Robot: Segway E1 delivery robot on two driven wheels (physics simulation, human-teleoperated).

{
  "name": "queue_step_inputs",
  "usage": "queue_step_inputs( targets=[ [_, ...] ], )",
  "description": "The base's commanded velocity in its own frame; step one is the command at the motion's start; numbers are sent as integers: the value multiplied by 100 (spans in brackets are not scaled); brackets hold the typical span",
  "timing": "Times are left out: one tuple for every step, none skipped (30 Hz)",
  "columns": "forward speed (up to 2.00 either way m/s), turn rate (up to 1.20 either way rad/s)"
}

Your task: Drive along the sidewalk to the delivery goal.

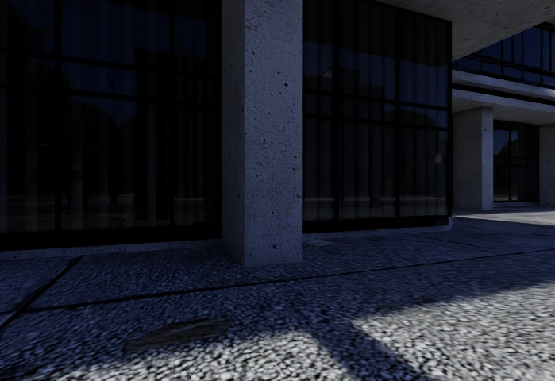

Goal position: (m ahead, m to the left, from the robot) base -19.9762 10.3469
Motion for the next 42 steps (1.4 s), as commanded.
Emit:
queue_step_inputs(
  targets=[
    [0, 0],
    [0, 0],
    [0, 0],
    [0, 0],
    [0, 0],
    [0, 0],
    [0, 0],
    [0, 0],
    [0, 0],
    [0, 0],
    [0, 0],
    [0, 0],
    [0, 0],
    [0, 0],
    [0, 0],
    [0, 0],
    [0, 0],
    [0, 0],
    [0, 0],
    [0, 0],
    [0, 0],
    [0, 0],
    [0, 0],
    [0, 0],
    [0, 0],
    [0, 0],
    [0, 0],
    [0, 0],
    [0, 0],
    [0, 0],
    [0, -10],
    [0, -25],
    [0, -48],
    [0, -77],
    [0, -77],
    [0, -94],
    [0, -108],
    [0, -120],
    [0, -120],
    [0, -120],
    [0, -120],
    [0, -120]
  ],
)
